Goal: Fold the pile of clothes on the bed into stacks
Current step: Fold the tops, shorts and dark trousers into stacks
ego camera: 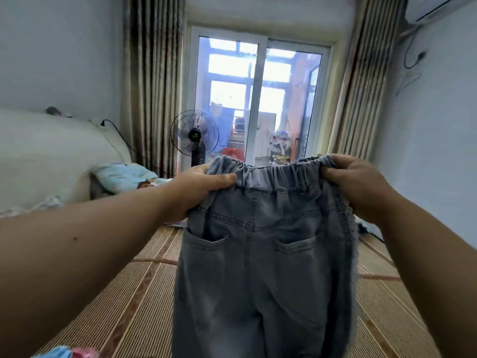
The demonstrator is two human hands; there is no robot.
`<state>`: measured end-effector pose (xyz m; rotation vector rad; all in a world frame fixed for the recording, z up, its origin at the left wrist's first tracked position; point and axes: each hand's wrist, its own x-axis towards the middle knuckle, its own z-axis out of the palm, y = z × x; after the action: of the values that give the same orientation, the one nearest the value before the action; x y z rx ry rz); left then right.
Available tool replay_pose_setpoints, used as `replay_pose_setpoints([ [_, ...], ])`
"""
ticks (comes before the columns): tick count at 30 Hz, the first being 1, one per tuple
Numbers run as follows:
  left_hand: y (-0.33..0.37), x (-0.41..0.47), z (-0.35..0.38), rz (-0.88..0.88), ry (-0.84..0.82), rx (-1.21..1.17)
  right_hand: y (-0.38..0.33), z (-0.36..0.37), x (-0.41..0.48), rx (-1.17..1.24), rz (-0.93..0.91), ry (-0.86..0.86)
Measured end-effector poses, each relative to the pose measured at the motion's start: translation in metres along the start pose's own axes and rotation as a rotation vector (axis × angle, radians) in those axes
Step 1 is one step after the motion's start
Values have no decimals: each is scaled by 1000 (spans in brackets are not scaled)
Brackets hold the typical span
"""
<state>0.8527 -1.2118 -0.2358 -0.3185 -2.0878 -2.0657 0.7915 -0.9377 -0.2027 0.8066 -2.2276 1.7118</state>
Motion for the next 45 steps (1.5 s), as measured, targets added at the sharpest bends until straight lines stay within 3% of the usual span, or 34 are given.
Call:
replay_pose_setpoints([
  [5,79,46,-5,-62,50,2,-66,-24,45,-27,0,-17],
  [13,284,81,0,-78,22,8,-247,-90,104,-132,-51,7],
  [19,396,76,-6,-49,-101,59,-354,-129,126,-245,-14,17],
  [25,429,68,-9,1,-34,210,-388,-127,142,-380,-11,144],
  [28,423,66,-1,-25,167,283,-388,-113,140,-434,29,247],
  [31,416,64,25,-106,367,44,-385,-87,135,-534,49,426],
  [34,415,64,58,-127,332,-210,-382,-62,128,-485,50,502],
  [37,422,56,80,-108,241,-188,-380,-46,126,-280,67,393],
  [41,435,47,85,-109,109,52,-382,-45,120,164,192,132],
  [45,435,45,82,-82,46,216,-375,-49,115,218,171,61],
])
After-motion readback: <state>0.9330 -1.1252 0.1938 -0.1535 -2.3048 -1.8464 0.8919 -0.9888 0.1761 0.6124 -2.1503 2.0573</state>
